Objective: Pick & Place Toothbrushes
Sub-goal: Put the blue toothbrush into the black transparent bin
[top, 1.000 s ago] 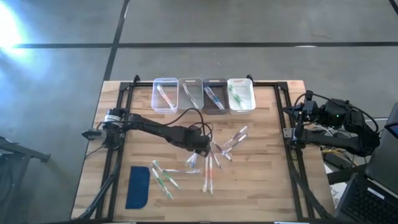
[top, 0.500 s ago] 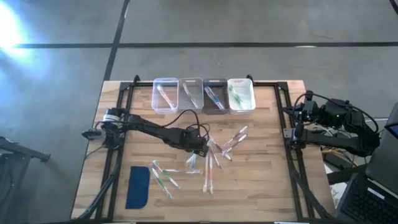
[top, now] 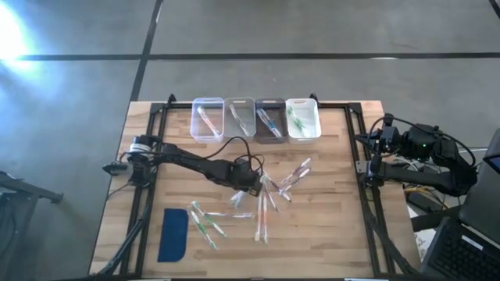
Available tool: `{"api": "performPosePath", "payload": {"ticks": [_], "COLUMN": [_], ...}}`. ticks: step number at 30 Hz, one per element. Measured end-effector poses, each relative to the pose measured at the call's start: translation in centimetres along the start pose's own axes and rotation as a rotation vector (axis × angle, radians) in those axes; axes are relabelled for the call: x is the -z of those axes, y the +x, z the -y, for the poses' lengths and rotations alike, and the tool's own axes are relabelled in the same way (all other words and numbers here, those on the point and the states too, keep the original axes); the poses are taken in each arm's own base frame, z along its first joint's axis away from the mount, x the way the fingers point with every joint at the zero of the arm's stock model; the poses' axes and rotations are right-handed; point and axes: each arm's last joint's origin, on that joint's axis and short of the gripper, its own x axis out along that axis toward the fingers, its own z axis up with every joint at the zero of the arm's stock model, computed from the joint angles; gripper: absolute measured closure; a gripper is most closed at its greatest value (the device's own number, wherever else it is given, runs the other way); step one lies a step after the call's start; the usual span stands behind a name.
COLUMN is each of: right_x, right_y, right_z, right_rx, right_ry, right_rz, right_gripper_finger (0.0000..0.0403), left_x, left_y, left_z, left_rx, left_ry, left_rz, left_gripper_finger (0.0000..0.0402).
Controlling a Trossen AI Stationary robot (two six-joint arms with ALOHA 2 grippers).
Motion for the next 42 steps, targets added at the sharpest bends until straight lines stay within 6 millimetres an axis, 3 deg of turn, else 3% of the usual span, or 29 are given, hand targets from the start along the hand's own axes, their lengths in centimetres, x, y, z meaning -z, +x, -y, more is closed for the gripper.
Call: {"api": "performPosePath", "payload": {"ticks": [4,8,17,21,35,42], "right_x": [0.0,0.0,0.0,0.0,0.0,0.0], "right_y": [0.0,0.0,0.0,0.0,0.0,0.0], "right_z": [0.0,0.0,0.0,0.0,0.0,0.0], "right_rx": [0.000,0.000,0.000,0.000,-0.001,0.000], "right_ry": [-0.001,-0.002,-0.002,0.000,0.000,-0.001], "right_rz": [0.000,0.000,0.000,0.000,0.000,0.000], "right_gripper_finger": [0.0394,0.0394,0.0394,0.0394,0.0394,0.0394], "left_x": [0.0,-0.6,-0.9,-1.3,-5.3,-7.0], "left_y": [-0.9,-2.6,-4.6,-5.4,-11.7,-14.2], "left_z": [-0.2,0.3,1.9,3.0,5.3,6.1], "left_rx": [-0.009,0.008,0.045,0.129,0.429,0.717], "left_ry": [0.024,0.102,0.460,0.535,0.529,0.515], "left_rz": [-0.015,0.088,0.309,0.392,0.716,0.819], "left_gripper_finger": [0.0376,0.0376,0.0376,0.0375,0.0375,0.0375]}}
